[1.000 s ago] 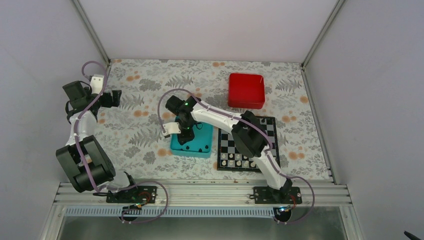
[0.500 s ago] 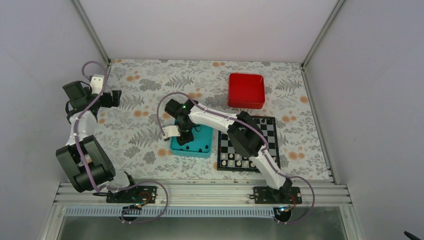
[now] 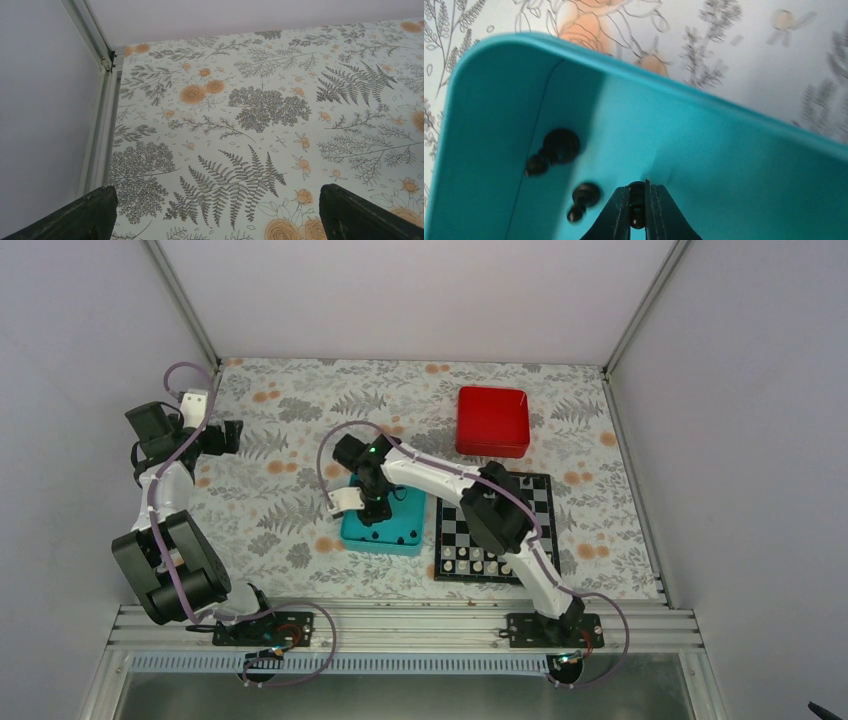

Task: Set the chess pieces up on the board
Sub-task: Pick up the chess piece from the storage box, then place the chess piece on the chessboard.

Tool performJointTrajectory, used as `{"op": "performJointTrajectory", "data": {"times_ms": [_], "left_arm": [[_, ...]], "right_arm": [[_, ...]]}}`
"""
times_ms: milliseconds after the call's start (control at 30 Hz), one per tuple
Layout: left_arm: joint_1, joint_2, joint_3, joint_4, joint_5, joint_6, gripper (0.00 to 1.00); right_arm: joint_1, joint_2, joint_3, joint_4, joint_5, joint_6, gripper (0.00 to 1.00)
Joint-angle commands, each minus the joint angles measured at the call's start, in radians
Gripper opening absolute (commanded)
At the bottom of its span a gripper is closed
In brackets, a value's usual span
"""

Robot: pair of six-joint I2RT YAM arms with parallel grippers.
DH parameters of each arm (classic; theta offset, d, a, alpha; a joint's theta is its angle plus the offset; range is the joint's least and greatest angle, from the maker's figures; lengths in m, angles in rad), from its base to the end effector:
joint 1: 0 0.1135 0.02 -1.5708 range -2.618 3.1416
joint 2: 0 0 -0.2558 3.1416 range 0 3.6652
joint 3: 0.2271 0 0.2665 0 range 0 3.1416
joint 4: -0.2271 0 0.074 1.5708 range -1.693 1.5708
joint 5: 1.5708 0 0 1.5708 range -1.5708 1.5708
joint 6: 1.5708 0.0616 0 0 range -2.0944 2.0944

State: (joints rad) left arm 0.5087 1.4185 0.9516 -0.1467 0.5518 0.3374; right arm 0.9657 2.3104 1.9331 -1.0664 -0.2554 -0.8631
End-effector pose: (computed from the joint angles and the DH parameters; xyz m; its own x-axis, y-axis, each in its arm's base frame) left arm 0.3157 0.1391 0.2302 -0.4879 0.0507 -0.8714 0.1283 0.9916 -0.0142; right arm 0.2562 0.3977 0.1301 0.2517 -0.9286 -0.2728 -0.9579 -0.2792 0.0666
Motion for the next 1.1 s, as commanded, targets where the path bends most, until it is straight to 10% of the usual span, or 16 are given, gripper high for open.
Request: {"op": "performJointTrajectory", "data": {"times_ms": [0, 333, 633, 1067], "left_arm": [[0.006, -0.007, 0.018, 0.015, 0.007, 0.014, 1.0], [0.007, -0.009, 0.021, 0.013, 0.031, 0.008, 1.0], [0.005, -0.02, 0.018, 0.016, 0.069, -0.001, 1.0], [0.004, -0.028, 0.015, 0.02, 0.096, -0.009, 1.0]], "right_arm": [[-0.058, -0.116, 0.007, -0.044, 0.054, 0.021, 0.05], [-0.379, -0.304, 0.001, -0.147, -0.022, 0.052, 0.06], [-0.664, -0.514, -0.355, -0.029, -0.015, 0.086, 0.08], [-0.771, -0.573, -0.664, 0.157, 0.019, 0.128, 0.09]]}}
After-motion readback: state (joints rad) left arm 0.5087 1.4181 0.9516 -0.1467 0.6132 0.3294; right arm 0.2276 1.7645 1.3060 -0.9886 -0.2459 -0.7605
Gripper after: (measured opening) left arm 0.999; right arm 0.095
